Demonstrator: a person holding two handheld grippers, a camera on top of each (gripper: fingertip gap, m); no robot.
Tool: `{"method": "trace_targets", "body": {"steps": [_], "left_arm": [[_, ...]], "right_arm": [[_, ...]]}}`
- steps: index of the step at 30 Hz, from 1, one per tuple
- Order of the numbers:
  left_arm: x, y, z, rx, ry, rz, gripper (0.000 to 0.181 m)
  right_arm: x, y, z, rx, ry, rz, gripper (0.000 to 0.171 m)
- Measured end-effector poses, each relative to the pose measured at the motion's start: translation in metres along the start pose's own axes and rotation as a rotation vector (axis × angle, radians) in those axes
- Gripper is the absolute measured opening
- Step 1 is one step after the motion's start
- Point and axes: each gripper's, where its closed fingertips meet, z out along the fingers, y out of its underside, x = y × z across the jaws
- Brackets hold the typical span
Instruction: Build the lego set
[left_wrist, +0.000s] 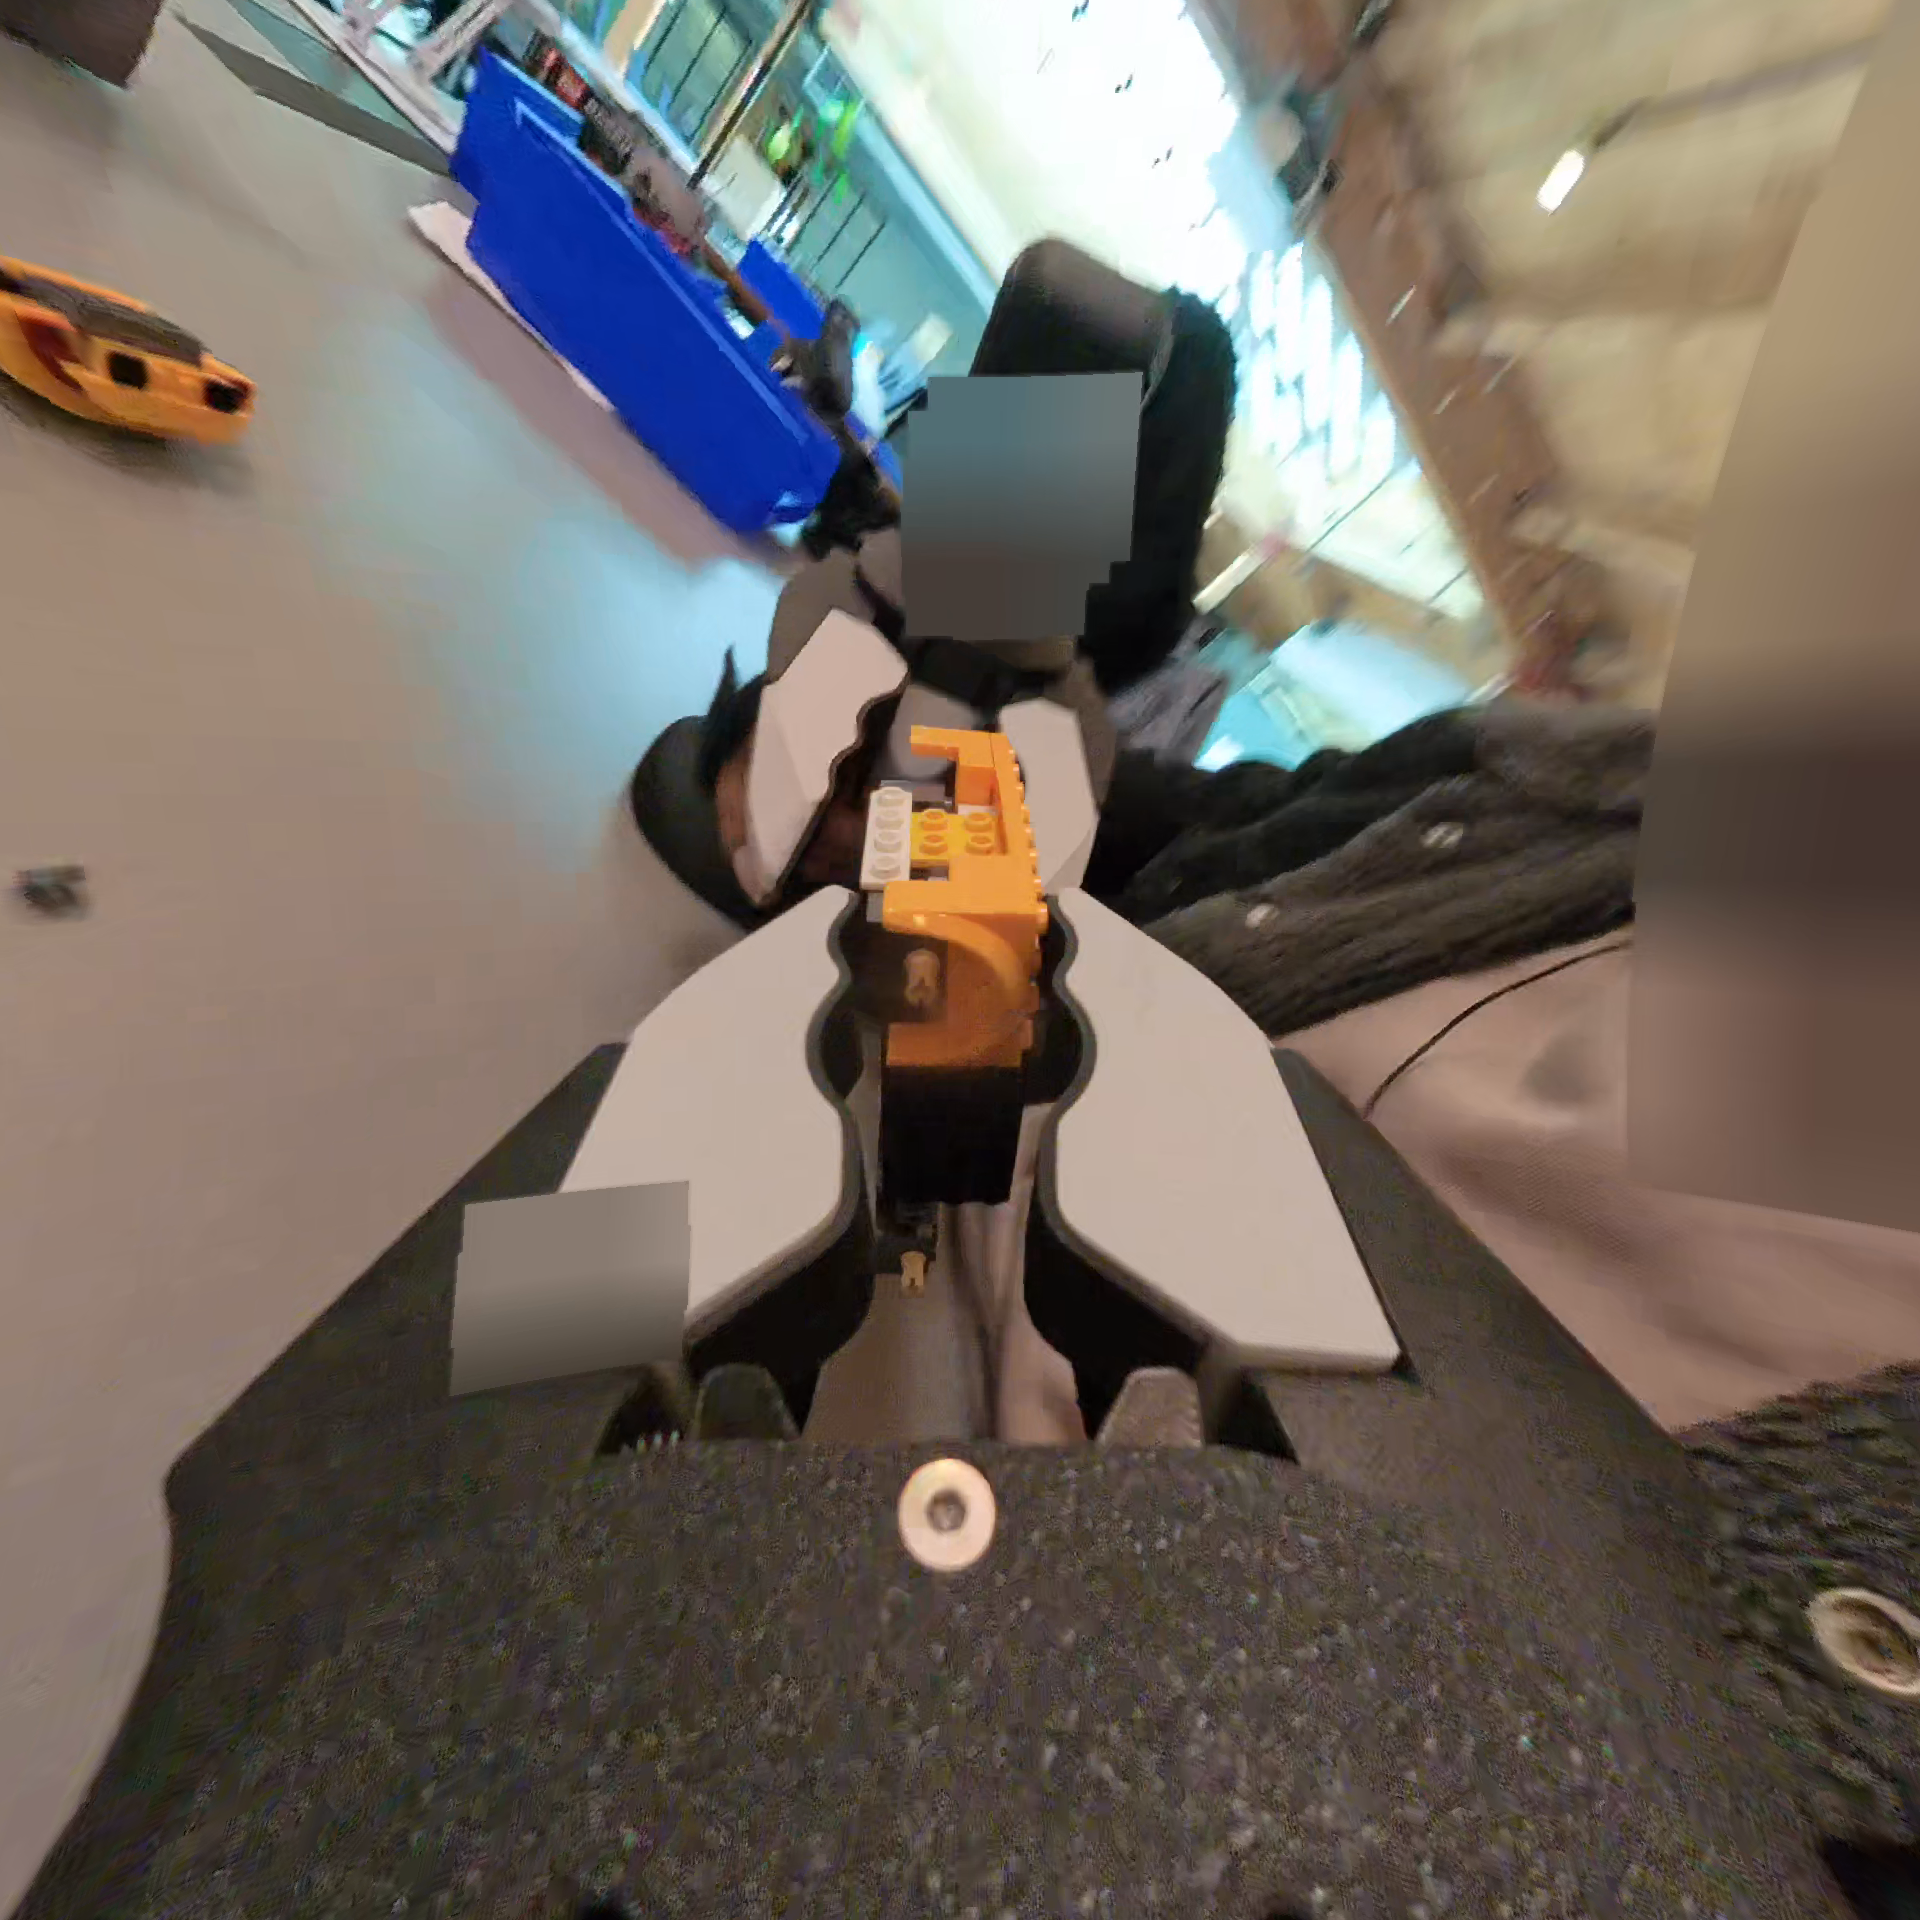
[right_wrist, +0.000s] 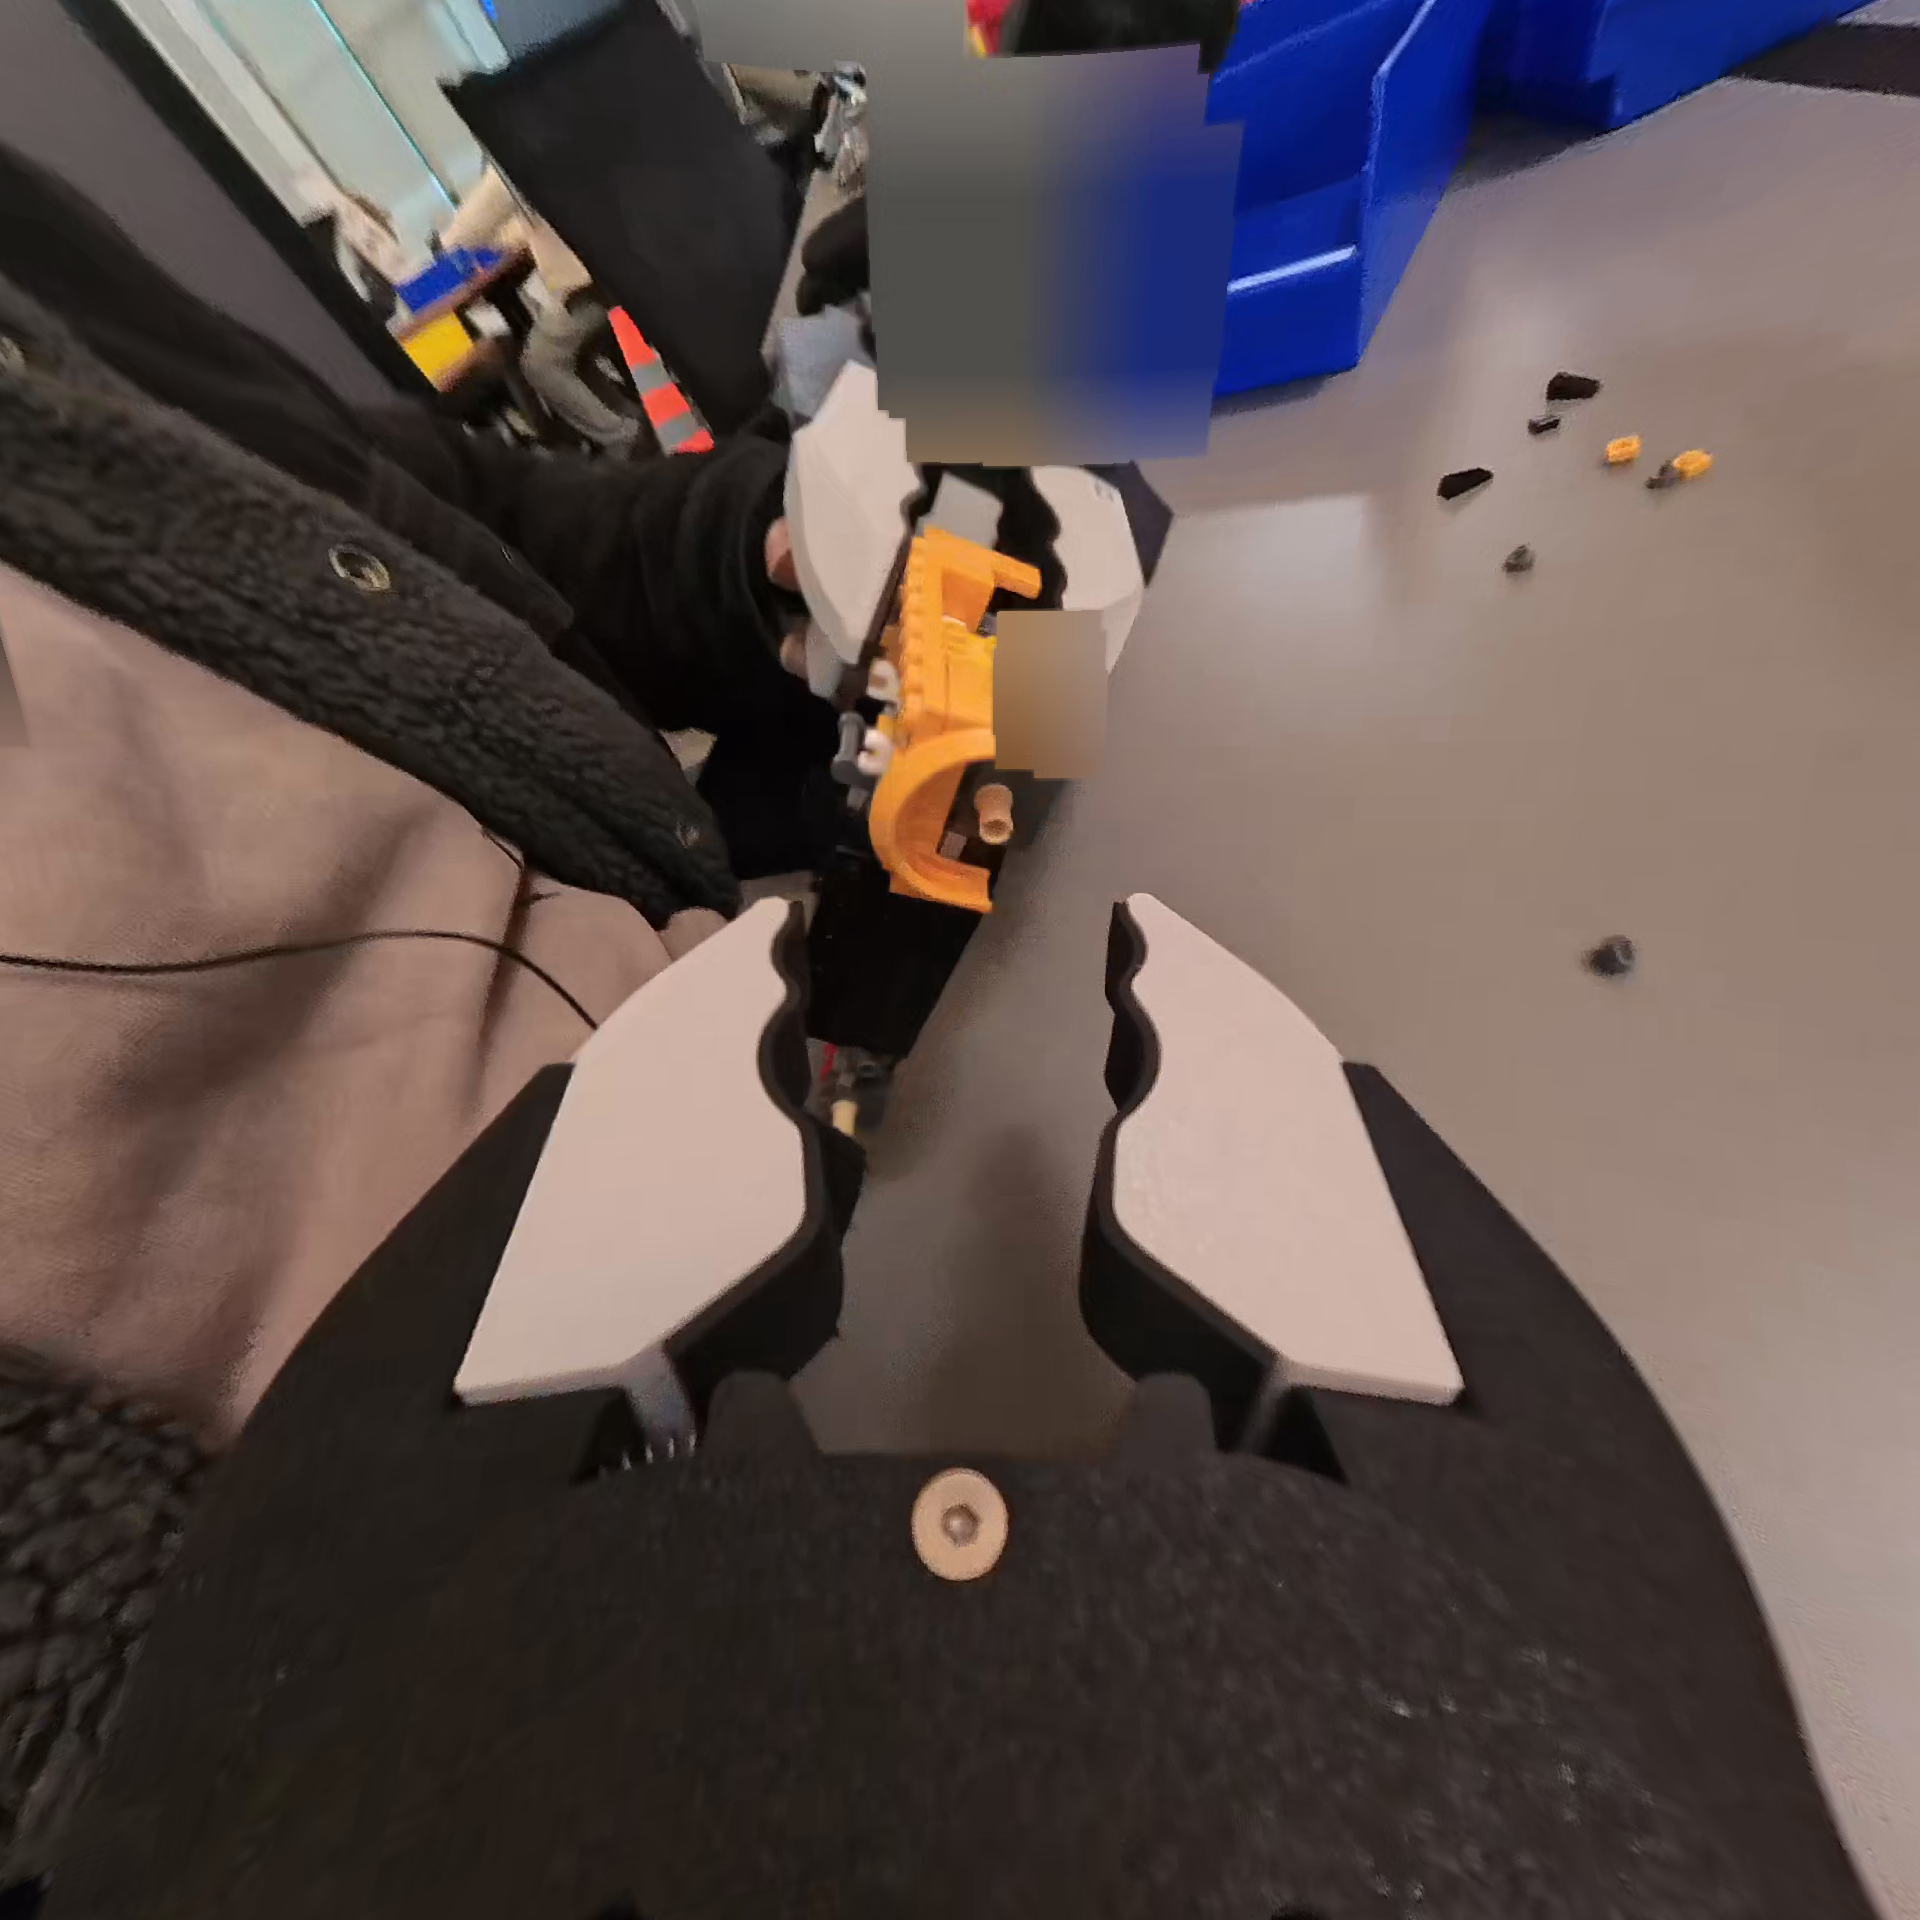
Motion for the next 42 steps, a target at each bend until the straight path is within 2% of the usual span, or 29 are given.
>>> {"method": "trace_targets", "body": {"steps": [5, 11, 14, 20, 22, 27, 31, 33, 34, 36, 38, 40, 42], "left_arm": [[-0.011, -0.012, -0.002, 0.12, 0.085, -0.209, 0.031], [-0.019, -0.025, -0.005, 0.186, 0.058, -0.235, 0.03], [-0.018, -0.032, -0.009, 0.199, 0.067, -0.195, 0.04], [-0.023, -0.02, -0.006, 0.061, 0.005, -0.101, 0.06], [-0.024, -0.011, 0.002, 0.016, -0.01, -0.082, 0.059], [-0.027, -0.01, 0.003, 0.022, -0.034, -0.052, 0.06], [-0.025, -0.015, 0.024, 0.069, -0.061, 0.03, 0.058], [-0.018, -0.026, 0.03, 0.08, -0.061, 0.095, 0.031], [-0.017, -0.029, 0.031, 0.059, -0.069, 0.114, 0.03], [-0.017, -0.029, 0.026, -0.027, -0.084, 0.117, 0.029], [-0.019, -0.019, 0.019, -0.159, -0.068, 0.052, 0.029], [-0.025, -0.002, 0.011, -0.315, -0.07, -0.056, 0.029], [-0.037, 0.014, 0.006, -0.42, -0.094, -0.195, 0.029]], "right_arm": [[-0.005, -0.006, 0.014, 0.043, -0.074, 0.113, 0.052], [-0.004, -0.019, 0.02, 0.128, -0.162, 0.31, 0.034], [0.002, -0.023, 0.015, 0.194, -0.196, 0.4, 0.031], [0.018, -0.033, 0.0, 0.341, -0.205, 0.51, 0.028], [0.021, -0.035, -0.001, 0.366, -0.186, 0.51, 0.028], [0.034, -0.045, -0.014, 0.484, -0.1, 0.486, 0.028], [0.039, -0.066, -0.028, 0.647, -0.057, 0.434, 0.028], [0.037, -0.074, -0.025, 0.691, -0.041, 0.399, 0.028], [0.037, -0.078, -0.029, 0.717, -0.037, 0.385, 0.028], [0.037, -0.076, -0.032, 0.623, -0.01, 0.317, 0.028], [0.04, -0.072, -0.044, 0.46, 0.131, 0.076, 0.024], [0.043, -0.063, -0.054, 0.196, 0.241, -0.151, 0.03], [0.046, -0.048, -0.056, -0.063, 0.278, -0.242, 0.038]]}}
